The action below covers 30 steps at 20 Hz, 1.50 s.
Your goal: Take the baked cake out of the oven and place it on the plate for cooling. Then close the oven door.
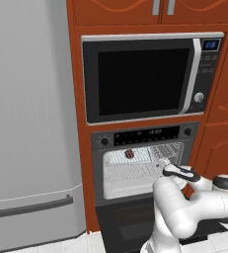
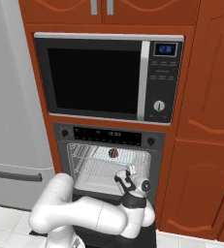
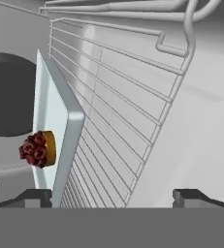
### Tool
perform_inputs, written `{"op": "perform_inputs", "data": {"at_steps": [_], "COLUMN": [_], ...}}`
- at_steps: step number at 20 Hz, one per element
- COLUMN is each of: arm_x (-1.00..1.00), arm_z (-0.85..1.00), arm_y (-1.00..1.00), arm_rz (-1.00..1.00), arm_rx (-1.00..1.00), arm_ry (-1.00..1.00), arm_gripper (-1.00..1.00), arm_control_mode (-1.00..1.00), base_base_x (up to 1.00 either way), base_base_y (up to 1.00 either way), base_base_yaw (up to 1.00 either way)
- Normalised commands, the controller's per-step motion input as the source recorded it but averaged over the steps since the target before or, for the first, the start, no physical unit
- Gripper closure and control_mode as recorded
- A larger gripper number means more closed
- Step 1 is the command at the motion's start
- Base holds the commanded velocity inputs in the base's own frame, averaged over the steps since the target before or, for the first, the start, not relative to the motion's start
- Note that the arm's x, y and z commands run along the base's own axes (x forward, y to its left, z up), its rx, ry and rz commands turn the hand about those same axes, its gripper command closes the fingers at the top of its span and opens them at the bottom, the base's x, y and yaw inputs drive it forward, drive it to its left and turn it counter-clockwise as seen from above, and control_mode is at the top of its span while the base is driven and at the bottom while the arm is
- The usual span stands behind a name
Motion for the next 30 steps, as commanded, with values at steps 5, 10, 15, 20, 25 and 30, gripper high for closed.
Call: {"op": "perform_inputs", "data": {"at_steps": [5,10,15,20,25,30], "arm_x": [-0.06,-0.15,-0.24,-0.41,-0.2,-0.01], "arm_z": [-0.81,-0.72,-0.47,-0.58,-0.6,-0.43], "arm_y": [0.0,0.0,-0.07,-0.1,-0.02,0.0], "arm_rz": [0.0,0.0,0.0,0.0,0.0,0.0], "arm_rx": [0.13,0.14,0.14,0.13,0.12,0.09], "arm_ry": [0.0,0.01,-0.01,-0.08,-0.07,-0.11], "arm_gripper": [-1.0,-1.0,-1.0,-1.0,-1.0,-1.0], "arm_control_mode": [-1.0,-1.0,-1.0,-1.0,-1.0,-1.0], "base_base_x": [0.0,0.0,0.0,0.0,0.0,0.0], "base_base_y": [0.0,0.0,0.0,0.0,0.0,0.0], "base_base_yaw": [0.0,0.0,0.0,0.0,0.0,0.0]}}
